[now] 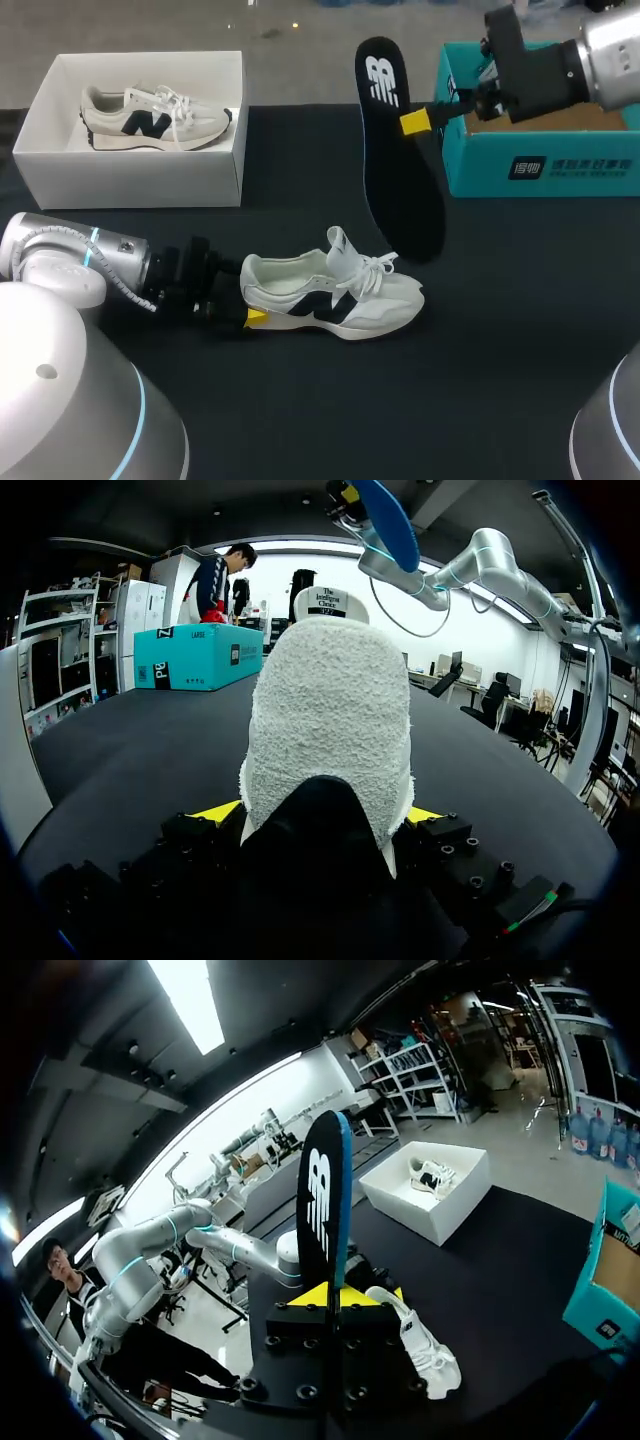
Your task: Take the shoe out of the shoebox, open the shoe tongue, remove and reinsert the insole, then place the shoe into the shoebox
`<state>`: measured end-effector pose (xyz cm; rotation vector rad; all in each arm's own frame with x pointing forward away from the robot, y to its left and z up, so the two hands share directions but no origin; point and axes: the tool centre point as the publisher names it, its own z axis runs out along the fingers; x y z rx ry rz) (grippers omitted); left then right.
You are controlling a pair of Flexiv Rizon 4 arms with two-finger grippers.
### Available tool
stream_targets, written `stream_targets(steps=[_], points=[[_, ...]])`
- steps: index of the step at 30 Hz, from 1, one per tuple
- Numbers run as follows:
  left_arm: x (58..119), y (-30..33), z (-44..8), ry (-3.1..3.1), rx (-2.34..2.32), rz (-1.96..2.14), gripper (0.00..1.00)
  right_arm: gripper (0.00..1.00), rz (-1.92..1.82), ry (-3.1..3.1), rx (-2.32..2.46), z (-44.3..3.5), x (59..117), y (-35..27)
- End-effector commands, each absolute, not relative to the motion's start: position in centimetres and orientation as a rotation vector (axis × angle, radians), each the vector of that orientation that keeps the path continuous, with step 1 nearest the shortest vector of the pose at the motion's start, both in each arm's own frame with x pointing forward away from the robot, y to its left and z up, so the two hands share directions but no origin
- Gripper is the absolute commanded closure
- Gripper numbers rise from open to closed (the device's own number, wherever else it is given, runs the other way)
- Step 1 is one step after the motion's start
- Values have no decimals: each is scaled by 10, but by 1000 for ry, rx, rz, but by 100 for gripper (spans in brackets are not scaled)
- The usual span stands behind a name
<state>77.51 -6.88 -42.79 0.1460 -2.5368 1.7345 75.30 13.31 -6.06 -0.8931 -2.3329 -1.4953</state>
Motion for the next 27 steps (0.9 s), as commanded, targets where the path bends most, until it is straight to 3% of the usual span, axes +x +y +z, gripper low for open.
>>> stream_targets(steps=[1, 15, 27], points=[[777, -69, -430, -2537, 145, 1731, 100, 100, -1486, -2400, -966, -48, 731, 109], [777, -69, -430, -2537, 145, 1731, 100, 100, -1486, -2400, -966, -48, 731, 109], [777, -69, -430, -2537, 145, 1731, 100, 100, -1614, -2214, -1021, -25, 668, 84]])
